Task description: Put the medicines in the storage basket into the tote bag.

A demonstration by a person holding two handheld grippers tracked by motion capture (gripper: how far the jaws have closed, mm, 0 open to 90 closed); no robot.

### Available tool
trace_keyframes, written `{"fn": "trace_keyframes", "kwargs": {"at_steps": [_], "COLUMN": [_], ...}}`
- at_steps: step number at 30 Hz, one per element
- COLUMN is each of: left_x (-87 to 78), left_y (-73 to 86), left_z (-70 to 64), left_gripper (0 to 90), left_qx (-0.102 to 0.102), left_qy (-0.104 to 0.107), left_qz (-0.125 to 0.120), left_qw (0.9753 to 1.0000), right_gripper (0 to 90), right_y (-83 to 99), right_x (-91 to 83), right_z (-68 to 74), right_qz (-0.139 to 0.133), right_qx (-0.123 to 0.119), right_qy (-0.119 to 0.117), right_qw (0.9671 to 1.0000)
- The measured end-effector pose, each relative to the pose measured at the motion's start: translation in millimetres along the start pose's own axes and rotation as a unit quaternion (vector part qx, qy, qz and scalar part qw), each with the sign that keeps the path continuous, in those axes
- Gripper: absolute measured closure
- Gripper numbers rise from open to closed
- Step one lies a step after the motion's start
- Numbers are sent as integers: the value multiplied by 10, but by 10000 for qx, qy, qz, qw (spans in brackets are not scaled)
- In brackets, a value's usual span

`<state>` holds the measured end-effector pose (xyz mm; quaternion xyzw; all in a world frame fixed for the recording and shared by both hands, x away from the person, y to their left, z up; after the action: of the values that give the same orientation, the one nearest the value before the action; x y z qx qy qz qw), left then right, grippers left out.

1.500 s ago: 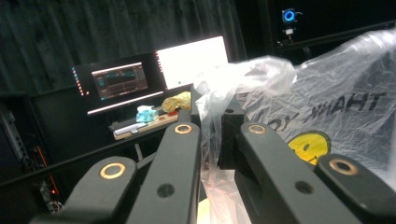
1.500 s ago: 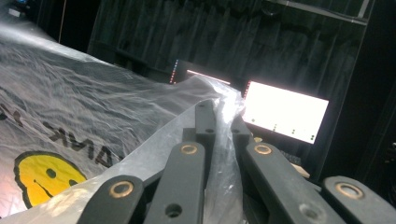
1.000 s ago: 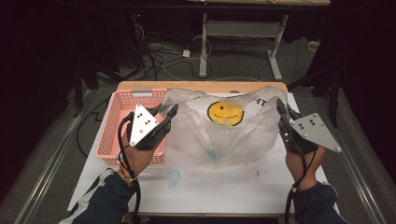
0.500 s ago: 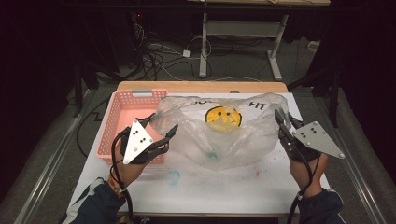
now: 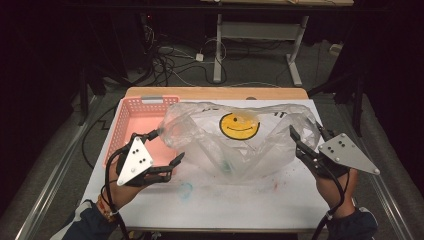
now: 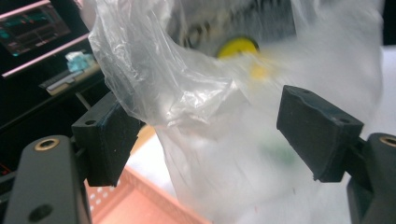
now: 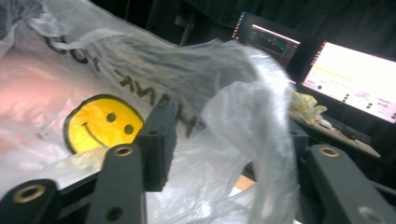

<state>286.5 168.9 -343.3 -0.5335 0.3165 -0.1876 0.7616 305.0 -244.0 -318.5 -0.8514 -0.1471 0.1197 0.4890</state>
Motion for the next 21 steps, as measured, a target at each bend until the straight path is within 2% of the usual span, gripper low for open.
{"fn": "trace_keyframes", "kwargs": {"at_steps": [3, 7, 12, 18, 21], "left_x": [-21, -25, -7, 28, 33], "left_y": [87, 204, 333, 431, 461], "left_z": [-10, 11, -3, -25, -15], "left_gripper": [156, 156, 156, 156, 156], "left_qx": [-11, -123, -87, -37, -60], "left_qy": [75, 56, 110, 122, 121], "left_qz": [74, 162, 319, 452, 463], "left_qw": [9999, 9998, 9994, 9989, 9988], "right_gripper": [472, 407, 314, 281, 268], "right_y": [39, 93, 170, 252, 282], "right_x": [-47, -120, -178, -194, -209], "right_z": [16, 54, 105, 150, 163], "right_qz": [-28, -40, -55, -22, 23], "right_qx": [42, 50, 48, 85, 43], "right_qy": [-141, -364, -618, -760, -731], "right_qw": [9999, 9993, 9981, 9971, 9973]}}
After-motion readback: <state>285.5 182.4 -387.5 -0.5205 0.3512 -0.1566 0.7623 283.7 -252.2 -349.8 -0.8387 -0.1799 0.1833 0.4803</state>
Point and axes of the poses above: each handheld gripper's, and its own axes: x roughly forward along the jaws, y roughly out of its underside, z roughly to its left, the point moved 1 cm from there along x, roughly forward along the jaws, and after that the axes turned 8 degrees about -x, right-handed, at the moved point
